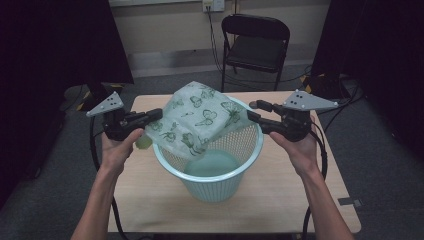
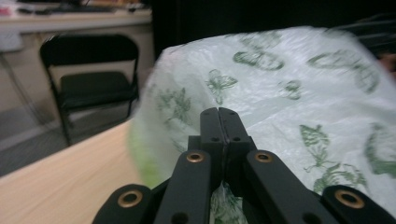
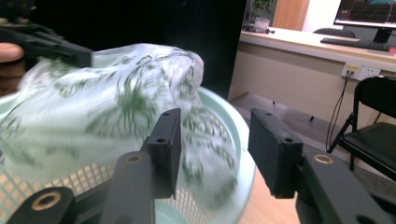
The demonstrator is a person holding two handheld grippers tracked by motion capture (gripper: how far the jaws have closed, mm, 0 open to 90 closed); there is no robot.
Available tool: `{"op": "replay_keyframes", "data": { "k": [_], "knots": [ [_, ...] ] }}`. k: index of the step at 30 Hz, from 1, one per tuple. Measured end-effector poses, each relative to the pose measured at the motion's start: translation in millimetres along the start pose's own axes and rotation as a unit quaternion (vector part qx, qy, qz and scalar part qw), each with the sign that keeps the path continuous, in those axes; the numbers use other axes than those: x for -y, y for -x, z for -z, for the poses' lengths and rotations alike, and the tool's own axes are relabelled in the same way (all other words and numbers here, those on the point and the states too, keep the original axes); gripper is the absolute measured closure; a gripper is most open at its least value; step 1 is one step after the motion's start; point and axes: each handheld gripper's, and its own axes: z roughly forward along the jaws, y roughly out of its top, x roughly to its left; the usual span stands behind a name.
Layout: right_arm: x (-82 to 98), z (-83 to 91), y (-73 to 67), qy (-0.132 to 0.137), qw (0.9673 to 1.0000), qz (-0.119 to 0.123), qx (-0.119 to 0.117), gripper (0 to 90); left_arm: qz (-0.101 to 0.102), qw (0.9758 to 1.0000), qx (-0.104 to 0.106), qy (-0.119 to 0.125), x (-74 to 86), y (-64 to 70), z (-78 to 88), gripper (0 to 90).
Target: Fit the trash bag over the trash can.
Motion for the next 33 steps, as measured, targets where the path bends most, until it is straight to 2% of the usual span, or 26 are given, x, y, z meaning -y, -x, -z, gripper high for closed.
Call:
{"op": "replay_keyframes", "data": {
  "k": [2, 3, 6, 10, 11, 12, 13, 14, 15, 20, 21, 22, 24, 25, 26, 27, 28, 29, 31, 33],
  "knots": [
    [-4.1, -3.2, -0.7, 0.008, 1.0, -0.003, -0.004, 59.8, -0.007, 0.9999, 0.004, 0.014, -4.6, 8.0, 6.5, 90.0],
    [-7.8, -5.8, -2.8, 0.025, 0.9996, 0.002, -0.013, 69.3, -0.013, 0.9997, 0.006, 0.02, -7.5, 12.7, 11.8, 90.0],
    [-11.2, -9.0, -5.5, 0.03, 0.9994, 0.003, -0.017, 72.3, -0.01, 0.9999, -0.003, 0.012, -6.9, 12.5, 14.1, 90.0],
    [-16.2, -19.4, -8.9, 0.031, 0.9993, -0.001, -0.02, 74.4, -0.008, 0.9999, 0.006, 0.005, 4.1, 11.7, 14.2, 90.0],
    [-15.2, -26.8, -10.4, 0.008, 0.9997, -0.007, -0.023, 75.7, -0.005, 1.0, 0.005, 0.005, 8.7, 12.1, 13.4, 90.0],
    [-15.2, -26.8, -10.4, 0.008, 0.9997, -0.007, -0.023, 75.7, -0.005, 1.0, 0.005, 0.005, 8.7, 12.1, 13.4, 90.0],
    [-11.5, -36.8, -13.4, -0.027, 0.9993, -0.006, -0.024, 77.2, 0.003, 1.0, 0.008, 0.005, 11.8, 11.8, 11.5, 89.9],
    [-11.5, -36.8, -13.4, -0.027, 0.9993, -0.006, -0.024, 77.2, 0.003, 1.0, 0.008, 0.005, 11.8, 11.8, 11.5, 89.6],
    [-10.8, -41.7, -17.2, -0.039, 0.9985, -0.006, -0.037, 77.2, 0.002, 0.9999, 0.009, 0.006, 12.7, 11.2, 10.0, 87.8],
    [-13.7, -41.3, -18.7, -0.026, 0.9989, -0.003, -0.039, 74.5, 0.005, 0.9997, 0.02, 0.011, 11.4, 16.3, -2.2, 87.2],
    [-15.2, -38.1, -17.8, -0.016, 0.9993, -0.007, -0.033, 71.7, 0.001, 0.9997, 0.02, 0.011, 9.3, 18.3, -5.7, 88.1],
    [-15.2, -38.1, -17.8, -0.016, 0.9993, -0.007, -0.033, 71.7, 0.001, 0.9997, 0.02, 0.011, 9.3, 18.3, -5.7, 88.2],
    [-18.2, -32.7, -17.8, 0.002, 0.9996, -0.011, -0.027, 71.9, 0.003, 0.9997, 0.02, 0.009, 8.2, 19.1, -10.0, 88.1],
    [-20.3, -29.8, -19.9, 0.007, 0.9991, -0.014, -0.04, 72.9, 0.005, 0.9997, 0.022, 0.007, 8.4, 18.4, -11.2, 86.1],
    [-20.3, -29.8, -19.9, 0.007, 0.9991, -0.014, -0.04, 72.9, 0.005, 0.9997, 0.024, 0.006, 8.8, 18.1, -11.9, 86.1],
    [-20.0, -29.9, -21.2, 0.004, 0.9989, -0.01, -0.045, 73.0, 0.005, 0.9997, 0.024, 0.004, 9.1, 17.9, -12.1, 84.9],
    [-14.5, -32.3, -25.4, -0.018, 0.9976, -0.004, -0.067, 72.9, 0.005, 0.9997, 0.023, 0.004, 8.9, 17.0, -11.5, 79.3],
    [-14.5, -32.3, -25.4, -0.018, 0.9976, -0.004, -0.067, 72.9, 0.009, 0.9998, 0.019, 0.004, 7.6, 15.2, -10.3, 79.3],
    [-7.7, -35.8, -28.0, -0.038, 0.9956, 0.0, -0.086, 71.5, 0.016, 0.9998, 0.008, 0.011, 2.9, 8.6, -7.3, 74.6],
    [-3.9, -37.5, -29.5, -0.041, 0.9956, -0.002, -0.085, 70.6, 0.036, 0.9991, 0.01, 0.022, -2.1, -2.1, -6.8, 67.8]
  ]
}}
